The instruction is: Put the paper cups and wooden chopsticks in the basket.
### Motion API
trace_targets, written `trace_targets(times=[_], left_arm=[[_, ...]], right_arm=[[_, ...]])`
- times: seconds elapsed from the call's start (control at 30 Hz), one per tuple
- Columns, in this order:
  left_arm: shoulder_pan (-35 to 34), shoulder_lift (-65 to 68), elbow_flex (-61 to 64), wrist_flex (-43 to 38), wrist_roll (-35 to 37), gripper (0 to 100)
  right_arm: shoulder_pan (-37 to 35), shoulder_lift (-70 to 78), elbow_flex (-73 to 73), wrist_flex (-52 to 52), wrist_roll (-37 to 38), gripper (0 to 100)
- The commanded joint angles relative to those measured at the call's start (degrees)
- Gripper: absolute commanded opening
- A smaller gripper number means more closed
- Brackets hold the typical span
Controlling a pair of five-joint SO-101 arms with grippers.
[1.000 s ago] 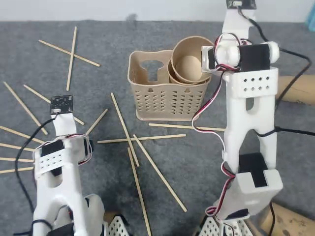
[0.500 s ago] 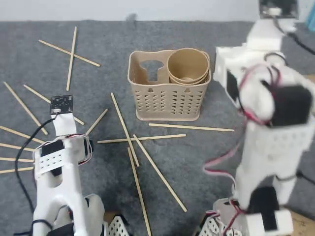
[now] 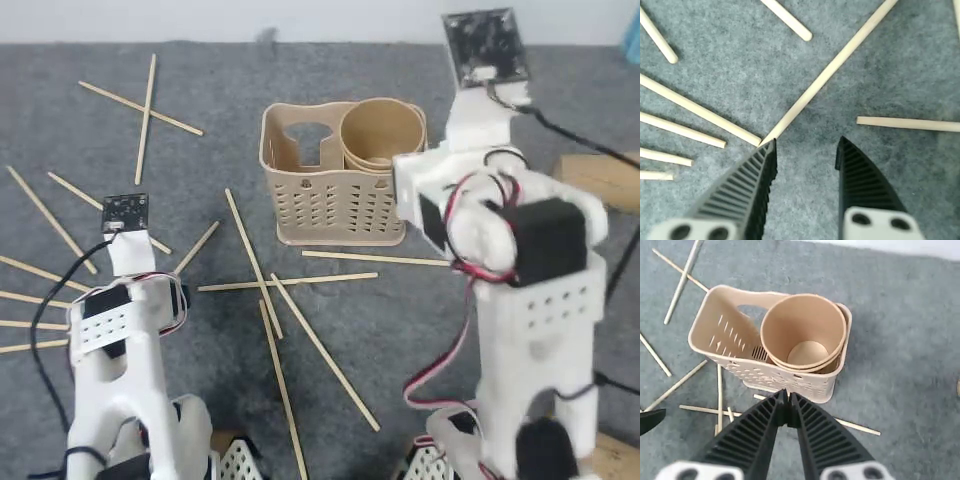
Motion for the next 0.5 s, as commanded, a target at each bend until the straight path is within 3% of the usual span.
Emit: trace_targets(times=[0.0,0.2,0.47], left_arm=[[0.18,-1.76,-0.13,-0.88,-0.53,18],[0.18,-1.76,-0.13,-1.05,-0.53,18],[0.18,-1.76,-0.13,-1.14,-0.53,18]], right_arm=[[-0.92,-8.22,14.95,-12.44,4.40,0.8],[-0.66,-17.98,38.95,-39.43,5.45,0.9],[-0.66,-20.79,57.67,-68.79,5.36,0.8]])
